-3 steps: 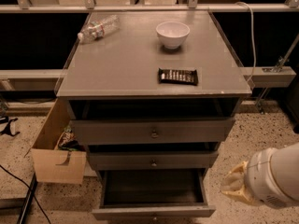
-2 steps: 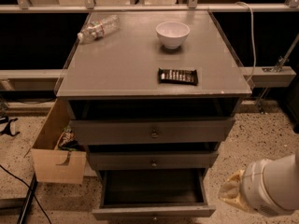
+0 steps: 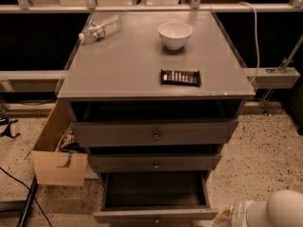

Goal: Close bottom drawer

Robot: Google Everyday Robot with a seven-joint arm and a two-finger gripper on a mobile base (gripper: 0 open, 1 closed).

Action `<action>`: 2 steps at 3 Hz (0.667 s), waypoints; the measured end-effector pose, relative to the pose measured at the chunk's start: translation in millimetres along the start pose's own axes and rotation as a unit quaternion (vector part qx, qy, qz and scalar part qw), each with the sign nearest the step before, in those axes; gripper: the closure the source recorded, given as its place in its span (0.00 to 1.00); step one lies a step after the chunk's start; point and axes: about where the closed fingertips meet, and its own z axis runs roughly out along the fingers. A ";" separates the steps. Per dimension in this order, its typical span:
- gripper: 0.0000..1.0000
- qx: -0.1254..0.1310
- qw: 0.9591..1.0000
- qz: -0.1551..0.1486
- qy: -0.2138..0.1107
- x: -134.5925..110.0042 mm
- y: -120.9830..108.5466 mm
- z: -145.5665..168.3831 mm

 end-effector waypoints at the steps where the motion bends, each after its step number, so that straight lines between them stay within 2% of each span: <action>1: 1.00 -0.033 0.998 0.046 -0.011 41.7 10.8 55.6; 2: 1.00 -0.075 0.995 0.068 -0.018 54.4 31.7 88.7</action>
Offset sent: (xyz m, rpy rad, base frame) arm -0.0147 -0.0122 -0.0677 0.0624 0.0765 -0.0586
